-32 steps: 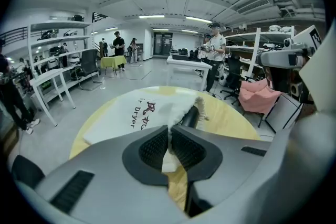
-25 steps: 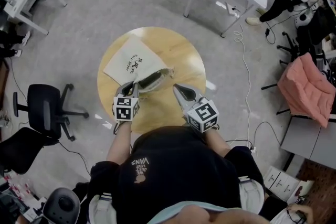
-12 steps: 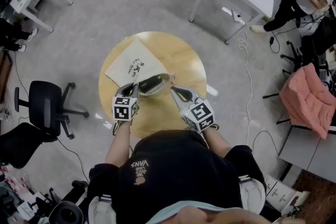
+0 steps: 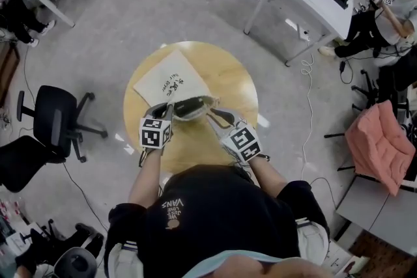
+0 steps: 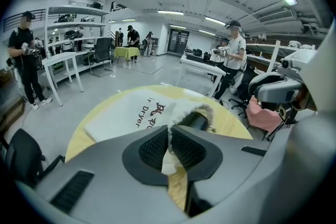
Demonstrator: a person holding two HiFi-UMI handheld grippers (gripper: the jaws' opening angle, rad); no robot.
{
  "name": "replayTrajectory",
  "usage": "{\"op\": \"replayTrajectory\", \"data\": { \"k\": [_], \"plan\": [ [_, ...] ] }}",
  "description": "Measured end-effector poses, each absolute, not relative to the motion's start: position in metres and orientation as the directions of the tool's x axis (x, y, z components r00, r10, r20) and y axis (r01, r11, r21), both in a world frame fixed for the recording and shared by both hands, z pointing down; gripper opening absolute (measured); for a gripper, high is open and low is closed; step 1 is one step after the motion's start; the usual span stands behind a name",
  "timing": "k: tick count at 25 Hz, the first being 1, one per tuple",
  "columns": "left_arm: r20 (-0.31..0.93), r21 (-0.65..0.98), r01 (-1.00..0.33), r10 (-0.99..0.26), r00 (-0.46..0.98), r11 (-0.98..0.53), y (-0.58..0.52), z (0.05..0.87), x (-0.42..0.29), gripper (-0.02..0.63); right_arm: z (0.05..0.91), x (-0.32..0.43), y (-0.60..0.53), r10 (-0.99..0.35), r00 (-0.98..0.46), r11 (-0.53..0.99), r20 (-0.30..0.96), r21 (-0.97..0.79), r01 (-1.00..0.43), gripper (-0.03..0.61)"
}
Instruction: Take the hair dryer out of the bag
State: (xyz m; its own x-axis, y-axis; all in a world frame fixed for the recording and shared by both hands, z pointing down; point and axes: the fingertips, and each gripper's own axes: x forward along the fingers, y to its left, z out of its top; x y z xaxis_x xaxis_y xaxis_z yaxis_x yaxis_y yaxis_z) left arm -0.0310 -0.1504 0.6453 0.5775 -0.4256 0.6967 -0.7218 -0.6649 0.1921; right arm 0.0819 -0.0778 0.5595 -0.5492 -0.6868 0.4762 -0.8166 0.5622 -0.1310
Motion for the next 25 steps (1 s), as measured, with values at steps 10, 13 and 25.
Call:
{"op": "replayTrajectory", "data": {
  "k": [10, 13, 25],
  "plan": [
    [0.704, 0.215, -0.752, -0.434, 0.561, -0.623, -0.157, 0.648, -0.031, 0.035, 0.587, 0.068, -0.094, -0.567, -0.612, 0.685, 0.552, -0.097, -0.722, 0.097],
    [0.706, 0.225, -0.757, -0.433, 0.561, -0.613, -0.159, 0.65, -0.031, 0.035, 0.594, 0.064, -0.099, -0.54, -0.624, 0.71, 0.564, -0.092, -0.698, 0.12],
    [0.718, 0.24, -0.779, -0.434, 0.544, -0.579, -0.164, 0.655, -0.033, 0.035, 0.629, 0.044, -0.102, -0.363, -0.633, 0.847, 0.684, -0.041, -0.529, 0.209]
  ]
}}
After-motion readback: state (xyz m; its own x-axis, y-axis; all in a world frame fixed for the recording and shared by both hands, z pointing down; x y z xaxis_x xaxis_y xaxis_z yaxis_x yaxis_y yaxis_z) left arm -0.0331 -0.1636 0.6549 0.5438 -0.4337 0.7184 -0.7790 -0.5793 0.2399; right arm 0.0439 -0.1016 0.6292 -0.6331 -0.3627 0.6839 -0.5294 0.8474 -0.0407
